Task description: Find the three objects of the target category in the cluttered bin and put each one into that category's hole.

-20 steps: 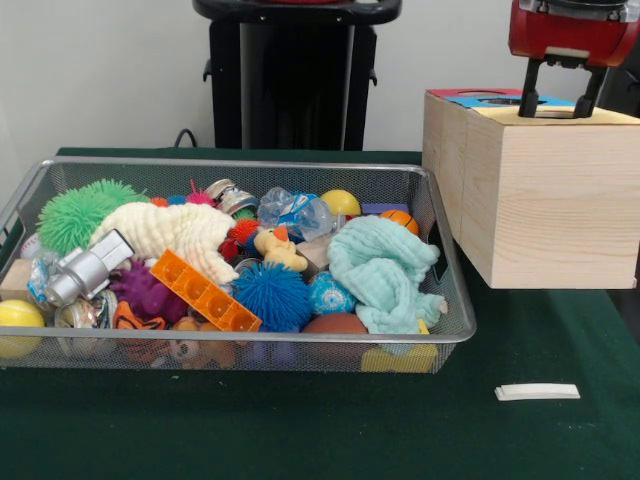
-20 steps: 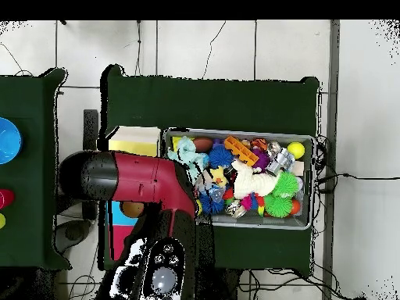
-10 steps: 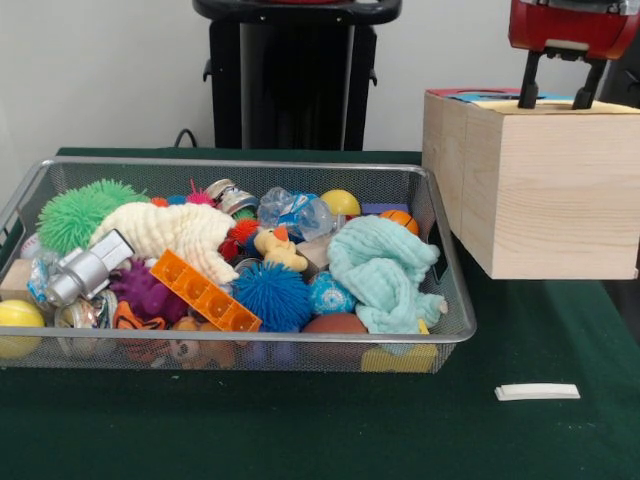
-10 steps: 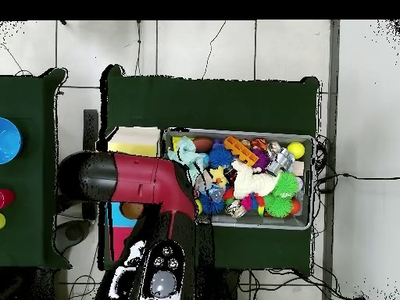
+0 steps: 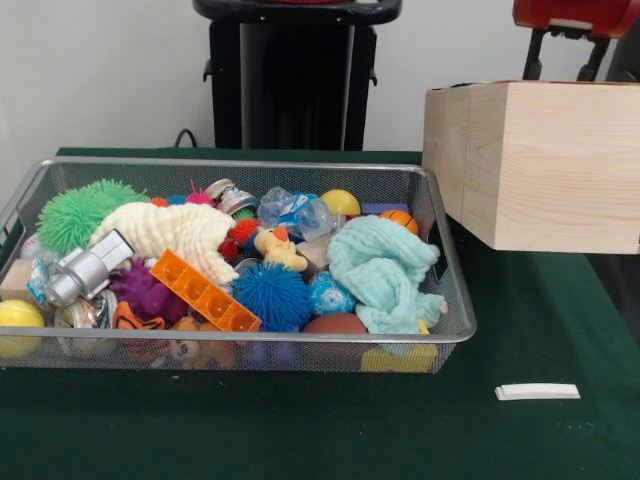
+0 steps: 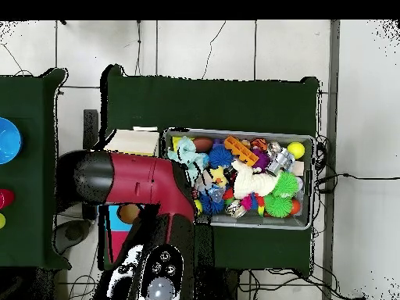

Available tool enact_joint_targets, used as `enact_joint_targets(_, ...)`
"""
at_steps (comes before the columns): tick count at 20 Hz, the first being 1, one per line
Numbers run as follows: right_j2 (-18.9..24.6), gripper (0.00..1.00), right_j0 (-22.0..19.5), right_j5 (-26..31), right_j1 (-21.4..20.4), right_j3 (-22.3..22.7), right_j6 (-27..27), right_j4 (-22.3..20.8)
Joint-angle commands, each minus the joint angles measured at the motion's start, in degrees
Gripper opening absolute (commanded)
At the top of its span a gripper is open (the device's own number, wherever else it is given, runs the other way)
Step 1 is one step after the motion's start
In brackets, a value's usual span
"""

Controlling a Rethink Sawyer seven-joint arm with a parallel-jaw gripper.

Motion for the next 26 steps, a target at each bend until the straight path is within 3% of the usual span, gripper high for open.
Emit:
enact_joint_targets(1, -1.9, 1.0, -2.7, 6.2, -3.6, -2.5, 11.6, -0.5)
enact_joint_targets(20, -0.4, 1.0, -3.7, -1.1, -3.8, 2.0, 9.4, 0.3)
enact_joint_targets(26, -1.6, 1.0, -3.3, 3.3, -4.3, -0.4, 9.5, -0.9)
